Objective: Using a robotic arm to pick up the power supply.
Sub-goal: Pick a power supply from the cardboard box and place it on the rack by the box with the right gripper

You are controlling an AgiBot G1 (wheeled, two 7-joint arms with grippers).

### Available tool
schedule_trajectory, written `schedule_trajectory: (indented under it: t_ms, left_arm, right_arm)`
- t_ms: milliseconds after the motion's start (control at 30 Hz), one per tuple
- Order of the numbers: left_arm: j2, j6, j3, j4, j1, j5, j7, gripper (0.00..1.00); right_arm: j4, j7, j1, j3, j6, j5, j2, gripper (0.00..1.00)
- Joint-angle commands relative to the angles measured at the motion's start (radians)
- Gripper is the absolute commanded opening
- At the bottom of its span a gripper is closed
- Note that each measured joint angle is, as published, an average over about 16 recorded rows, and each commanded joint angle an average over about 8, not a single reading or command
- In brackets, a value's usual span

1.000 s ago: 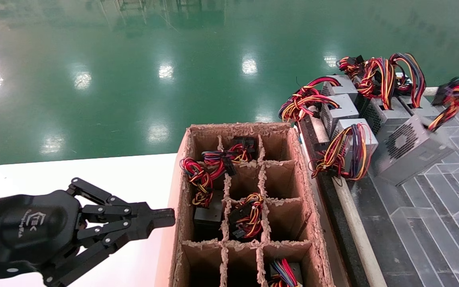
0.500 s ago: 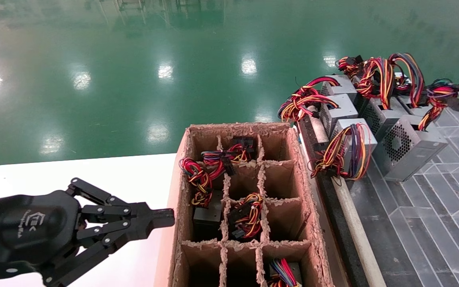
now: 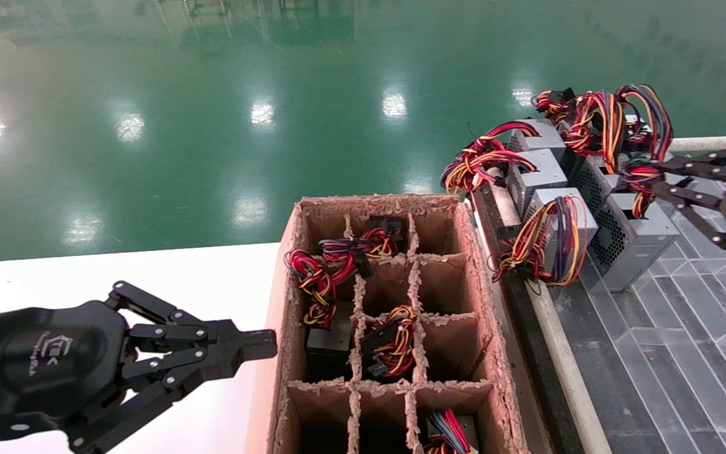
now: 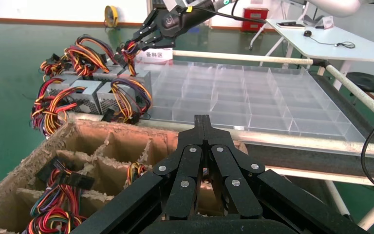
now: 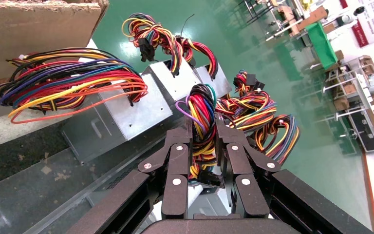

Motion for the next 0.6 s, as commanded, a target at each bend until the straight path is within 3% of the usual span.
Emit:
schedule_trajectory:
  t_ms: [33, 233, 267, 600]
  left_arm:
    - [0.000, 0.000, 0.000, 0.000, 0.000, 0.000, 0.000, 0.00]
    - [0.000, 0.000, 0.000, 0.000, 0.000, 0.000, 0.000, 0.00]
    - [0.000, 0.000, 0.000, 0.000, 0.000, 0.000, 0.000, 0.00]
    - [0.000, 0.000, 0.000, 0.000, 0.000, 0.000, 0.000, 0.00]
  right_arm:
    - [-0.005, 0.003, 0.009, -0.007, -0.002, -0.011, -0.009, 0.17]
    - [-0.006, 0.014, 0.029, -0.020, -0.003, -0.036, -0.025, 0.92]
    - [-0.005, 0.016, 0.032, -0.022, -0.003, -0.040, -0.026, 0.99]
    - [0.001, 0.042, 0.036, -0.016, 0.014, -0.042, -0.026, 1.00]
